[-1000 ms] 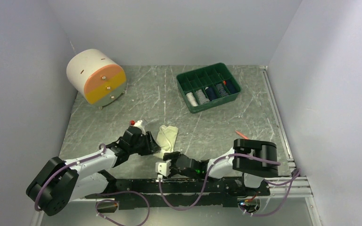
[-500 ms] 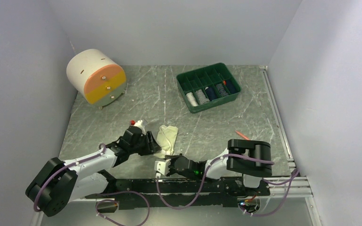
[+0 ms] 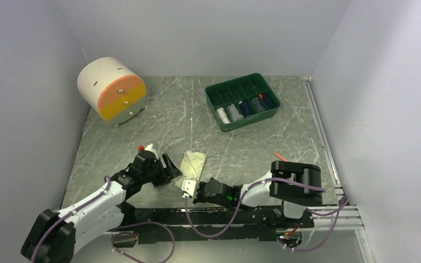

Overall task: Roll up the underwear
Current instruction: Roll the underwear to the center of the board.

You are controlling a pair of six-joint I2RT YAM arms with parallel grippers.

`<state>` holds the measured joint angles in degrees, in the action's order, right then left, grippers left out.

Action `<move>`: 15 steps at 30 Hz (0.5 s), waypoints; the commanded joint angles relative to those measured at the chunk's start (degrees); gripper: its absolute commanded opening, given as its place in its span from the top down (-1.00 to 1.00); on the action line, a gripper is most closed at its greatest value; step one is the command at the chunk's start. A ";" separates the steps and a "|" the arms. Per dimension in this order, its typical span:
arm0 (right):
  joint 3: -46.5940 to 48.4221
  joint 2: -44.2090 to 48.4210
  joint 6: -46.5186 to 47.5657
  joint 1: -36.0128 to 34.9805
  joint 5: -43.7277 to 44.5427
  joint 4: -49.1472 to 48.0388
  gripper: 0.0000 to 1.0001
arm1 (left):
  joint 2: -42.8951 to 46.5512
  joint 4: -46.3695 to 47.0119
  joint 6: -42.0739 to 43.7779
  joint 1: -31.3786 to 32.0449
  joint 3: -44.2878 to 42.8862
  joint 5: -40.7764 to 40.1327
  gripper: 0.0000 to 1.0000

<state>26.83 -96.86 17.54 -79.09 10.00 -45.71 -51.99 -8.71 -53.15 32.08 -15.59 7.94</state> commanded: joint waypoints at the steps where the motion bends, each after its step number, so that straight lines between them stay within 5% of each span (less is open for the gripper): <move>1: 0.41 -0.95 -7.42 0.16 -1.66 -3.73 1.00 | 2.83 -9.89 -7.05 -1.66 5.64 3.61 -0.50; 15: 1.68 -3.05 -8.77 0.16 -0.38 -4.59 1.00 | 0.72 -6.83 -11.69 -1.68 10.50 7.76 -0.19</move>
<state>27.05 -98.76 10.46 -78.94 10.17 -48.88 -48.42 -5.63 -65.32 30.28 -8.84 17.98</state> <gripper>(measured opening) 0.029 0.598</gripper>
